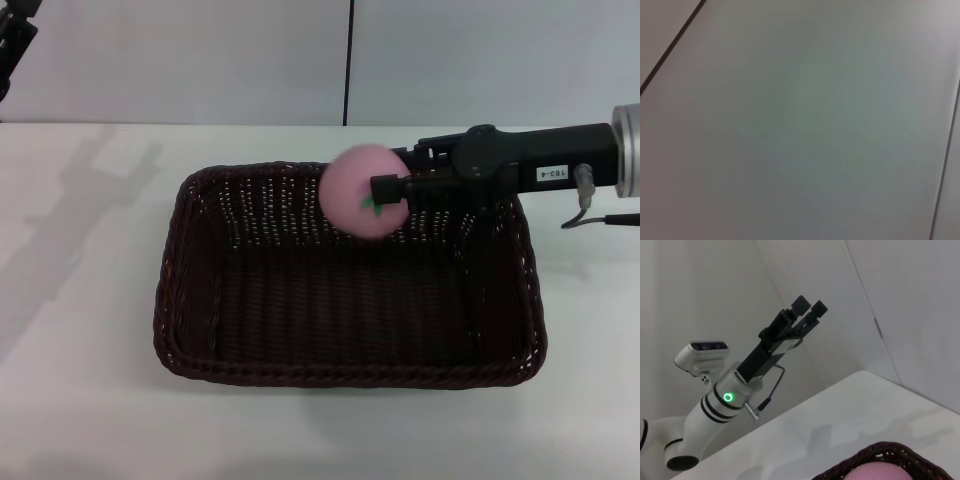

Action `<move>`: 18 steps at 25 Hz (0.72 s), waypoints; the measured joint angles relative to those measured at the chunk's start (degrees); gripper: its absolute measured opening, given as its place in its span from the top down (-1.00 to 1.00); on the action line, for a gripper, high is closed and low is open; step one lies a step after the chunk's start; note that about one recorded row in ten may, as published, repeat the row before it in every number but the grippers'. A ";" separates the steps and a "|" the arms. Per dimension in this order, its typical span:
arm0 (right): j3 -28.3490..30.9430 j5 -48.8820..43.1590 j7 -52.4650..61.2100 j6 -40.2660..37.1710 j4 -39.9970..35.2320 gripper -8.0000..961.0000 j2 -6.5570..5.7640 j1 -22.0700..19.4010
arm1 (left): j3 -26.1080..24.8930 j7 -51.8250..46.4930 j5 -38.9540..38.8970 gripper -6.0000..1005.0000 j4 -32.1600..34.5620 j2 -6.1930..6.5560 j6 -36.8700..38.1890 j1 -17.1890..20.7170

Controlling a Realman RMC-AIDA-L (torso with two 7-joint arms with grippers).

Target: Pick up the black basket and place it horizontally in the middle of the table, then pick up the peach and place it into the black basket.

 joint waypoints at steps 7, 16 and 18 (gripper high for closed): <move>3.34 0.43 0.00 -0.54 -0.37 -0.18 -0.09 -1.59 | -0.26 -0.02 0.00 -0.66 0.00 0.06 0.10 -0.10; 18.04 7.35 -6.61 -0.65 1.26 -0.17 0.22 -7.69 | -4.49 -0.06 -0.12 -0.66 0.00 0.03 1.19 1.91; 21.46 12.49 -12.25 -0.46 3.79 -0.17 0.23 -10.28 | -5.69 0.10 -0.21 -0.66 0.00 -0.02 1.50 2.63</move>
